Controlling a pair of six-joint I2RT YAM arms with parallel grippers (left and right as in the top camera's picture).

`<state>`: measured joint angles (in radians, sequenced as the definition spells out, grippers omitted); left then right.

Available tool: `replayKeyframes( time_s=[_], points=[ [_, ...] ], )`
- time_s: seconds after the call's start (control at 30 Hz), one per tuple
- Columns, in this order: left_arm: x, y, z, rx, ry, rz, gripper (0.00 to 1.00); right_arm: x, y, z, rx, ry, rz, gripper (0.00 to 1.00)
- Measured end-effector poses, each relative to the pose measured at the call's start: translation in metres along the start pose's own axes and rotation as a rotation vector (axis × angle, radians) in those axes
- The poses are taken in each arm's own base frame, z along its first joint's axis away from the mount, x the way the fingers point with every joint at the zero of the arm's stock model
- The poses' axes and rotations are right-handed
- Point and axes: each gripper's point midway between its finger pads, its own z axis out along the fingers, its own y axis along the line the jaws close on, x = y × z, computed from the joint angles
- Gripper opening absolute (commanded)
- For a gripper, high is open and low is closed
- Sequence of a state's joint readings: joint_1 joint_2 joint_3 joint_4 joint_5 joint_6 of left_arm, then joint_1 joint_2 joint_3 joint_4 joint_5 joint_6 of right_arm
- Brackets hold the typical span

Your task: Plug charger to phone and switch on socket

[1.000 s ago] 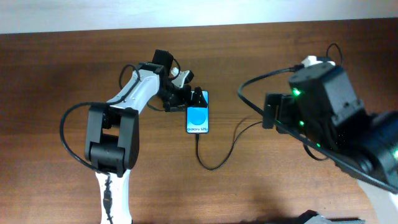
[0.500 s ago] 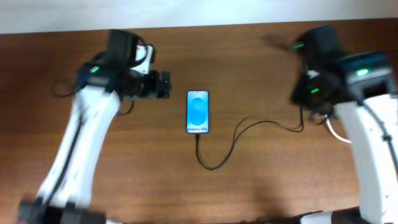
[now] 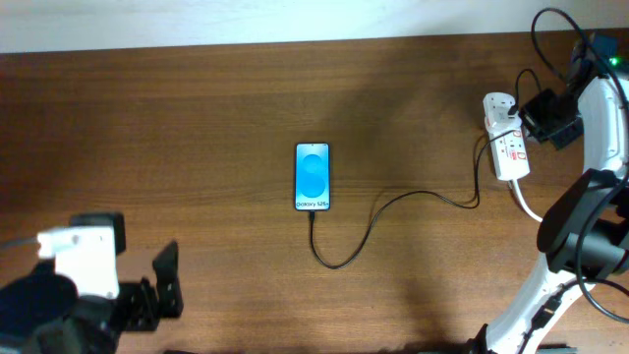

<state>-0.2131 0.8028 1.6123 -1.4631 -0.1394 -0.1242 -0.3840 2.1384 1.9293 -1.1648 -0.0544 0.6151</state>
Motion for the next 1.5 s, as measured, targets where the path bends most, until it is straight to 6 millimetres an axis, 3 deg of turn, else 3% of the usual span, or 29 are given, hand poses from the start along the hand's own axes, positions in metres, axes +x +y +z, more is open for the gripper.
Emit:
replayKeyframes(
  time_s=[0.13, 0.2, 0.37, 0.53, 0.63, 0.83, 0.9, 1.1, 1.17, 1.3, 1.43, 1.5],
  points=[
    [0.048, 0.009, -0.010, -0.029, 0.165, 0.024, 0.99, -0.018, 0.016, 0.004, -0.064, -0.063, -0.007, 0.04],
    [0.055, 0.010, -0.011, -0.032, 0.191, 0.028, 0.99, -0.020, 0.017, 0.012, -0.064, -0.064, -0.008, 0.04],
    [0.060, 0.013, -0.026, -0.024, 0.129, 0.019, 0.99, -0.019, 0.013, 0.049, -0.033, -0.020, -0.005, 0.04],
    [0.076, 0.020, -0.061, -0.005, -0.026, -0.004, 0.99, -0.022, 0.015, 0.058, -0.039, -0.028, -0.005, 0.04],
    [0.081, 0.022, -0.072, 0.001, -0.074, -0.011, 0.99, -0.024, 0.016, 0.063, -0.042, -0.032, -0.005, 0.04],
    [0.082, 0.022, -0.072, 0.002, -0.077, -0.011, 0.99, -0.026, 0.017, 0.066, -0.043, -0.035, -0.006, 0.04],
    [0.082, 0.022, -0.072, 0.001, -0.077, -0.011, 0.99, -0.020, 0.016, 0.082, -0.027, -0.006, -0.010, 0.04],
    [0.082, 0.022, -0.072, 0.001, -0.077, -0.011, 1.00, -0.019, 0.017, 0.082, 0.004, -0.021, -0.039, 0.04],
    [0.082, 0.022, -0.072, 0.002, -0.077, -0.011, 0.99, -0.009, 0.016, 0.080, 0.016, 0.020, -0.052, 0.04],
    [0.082, 0.022, -0.073, 0.002, -0.082, -0.012, 0.99, 0.007, 0.004, 0.059, 0.107, 0.093, -0.082, 0.04],
    [0.096, 0.027, -0.093, 0.003, -0.180, -0.032, 0.99, -0.028, -0.010, -0.009, 0.141, -0.018, -0.049, 0.04],
    [0.106, 0.030, -0.106, -0.020, -0.246, -0.059, 0.99, -0.035, -0.017, -0.042, 0.136, -0.065, -0.035, 0.04]
  ],
)
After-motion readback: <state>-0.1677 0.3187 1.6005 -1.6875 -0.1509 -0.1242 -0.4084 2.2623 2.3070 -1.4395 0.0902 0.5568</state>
